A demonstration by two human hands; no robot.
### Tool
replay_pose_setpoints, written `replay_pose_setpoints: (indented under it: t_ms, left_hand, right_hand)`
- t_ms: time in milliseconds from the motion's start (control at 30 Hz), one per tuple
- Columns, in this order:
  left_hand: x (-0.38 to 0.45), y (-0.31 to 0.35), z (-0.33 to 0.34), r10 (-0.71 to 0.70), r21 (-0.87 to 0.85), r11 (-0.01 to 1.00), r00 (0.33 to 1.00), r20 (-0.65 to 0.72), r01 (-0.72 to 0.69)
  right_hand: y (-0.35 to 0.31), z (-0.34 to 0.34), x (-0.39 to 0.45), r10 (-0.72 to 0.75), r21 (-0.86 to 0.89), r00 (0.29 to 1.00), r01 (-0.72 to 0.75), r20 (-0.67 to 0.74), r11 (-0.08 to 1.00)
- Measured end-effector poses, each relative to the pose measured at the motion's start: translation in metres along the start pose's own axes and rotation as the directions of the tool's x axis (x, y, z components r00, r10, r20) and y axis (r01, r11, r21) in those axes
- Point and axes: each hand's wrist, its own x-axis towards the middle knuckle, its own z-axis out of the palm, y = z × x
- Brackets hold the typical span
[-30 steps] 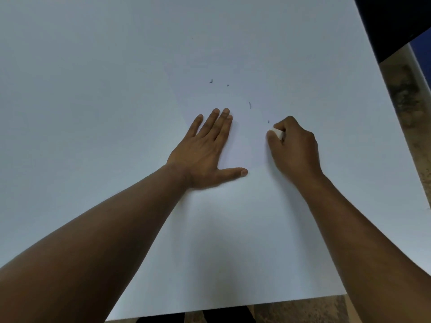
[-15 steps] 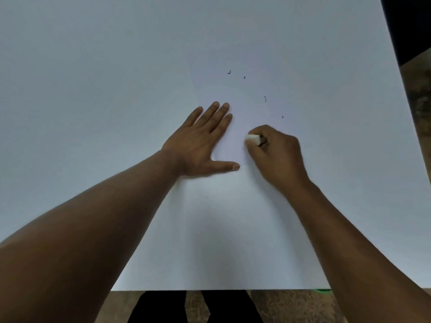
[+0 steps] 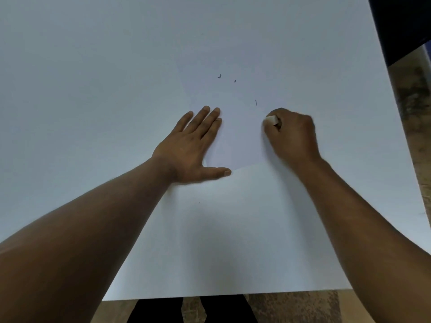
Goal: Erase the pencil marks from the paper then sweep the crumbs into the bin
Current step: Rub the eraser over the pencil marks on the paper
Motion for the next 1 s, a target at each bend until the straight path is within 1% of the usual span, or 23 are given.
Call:
replay_pose_setpoints:
  t_ms: [67,200,233,267,300,367,400,433,500,567,667,767,833,900,1000]
  left_hand:
    - [0.0,-0.001,0.001,-0.001,0.0,1.0,1.0,-0.014,0.001]
    - [0.0,-0.001,0.002,0.009,-0.008,1.0,1.0,-0.024,-0.009]
    - [0.0,-0.001,0.001,0.01,-0.012,1.0,1.0,-0.024,-0.01]
    - [0.0,-0.001,0.001,0.01,-0.017,1.0,1.0,-0.02,-0.01]
    - [0.0,-0.001,0.0,0.01,-0.017,1.0,1.0,-0.013,-0.01]
    - [0.0,-0.001,-0.001,0.013,-0.006,1.0,1.0,0.002,-0.013]
    - [0.0,-0.001,-0.001,0.016,-0.003,1.0,1.0,0.001,-0.016]
    - [0.0,-0.001,-0.001,0.019,-0.003,1.0,1.0,-0.002,-0.019]
    - [0.0,-0.002,0.0,0.019,-0.008,1.0,1.0,-0.007,-0.02]
    - [0.0,-0.002,0.0,0.018,-0.013,1.0,1.0,-0.016,-0.019]
    - [0.0,-0.003,0.001,0.019,-0.018,1.0,1.0,-0.017,-0.019]
    - [0.001,-0.004,0.001,0.014,-0.035,0.999,1.0,-0.015,-0.015]
    - [0.0,-0.004,0.001,0.005,-0.07,0.998,1.0,-0.031,-0.007]
    - [0.001,-0.003,0.003,-0.02,-0.132,0.991,0.998,-0.063,0.012]
    - [0.005,-0.002,0.001,-0.077,-0.225,0.973,0.992,-0.098,0.053]
  right_hand:
    - [-0.017,0.006,-0.012,-0.097,0.037,0.995,0.096,0.011,0.995]
    - [-0.058,0.03,-0.047,-0.289,0.085,0.947,0.279,0.141,0.957]
    - [-0.059,0.033,-0.051,-0.315,0.072,0.938,0.307,0.144,0.949]
    - [-0.053,0.034,-0.048,-0.309,0.038,0.943,0.307,0.123,0.951]
    - [-0.044,0.033,-0.04,-0.276,-0.017,0.958,0.279,0.077,0.96]
    - [-0.017,0.023,-0.015,-0.152,-0.104,0.988,0.148,-0.03,0.983]
    - [-0.005,0.014,-0.004,-0.073,-0.082,0.996,0.069,-0.042,0.994]
    - [0.003,0.006,0.003,-0.015,-0.02,0.999,0.014,-0.028,1.0]
    - [0.0,-0.003,0.006,0.008,0.111,1.0,-0.006,-0.01,0.994]
    - [-0.008,-0.002,-0.003,-0.013,0.181,1.0,0.014,-0.003,0.983]
    - [-0.013,0.007,-0.017,-0.043,0.158,0.999,0.045,-0.016,0.986]
    - [-0.02,0.013,-0.025,-0.013,0.141,1.0,0.016,-0.021,0.99]
    - [-0.028,0.014,-0.031,0.022,0.13,1.0,-0.021,-0.005,0.991]
    - [-0.039,0.016,-0.038,0.088,0.145,0.996,-0.088,0.006,0.985]
    - [-0.055,0.02,-0.048,0.212,0.257,0.975,-0.22,0.06,0.941]
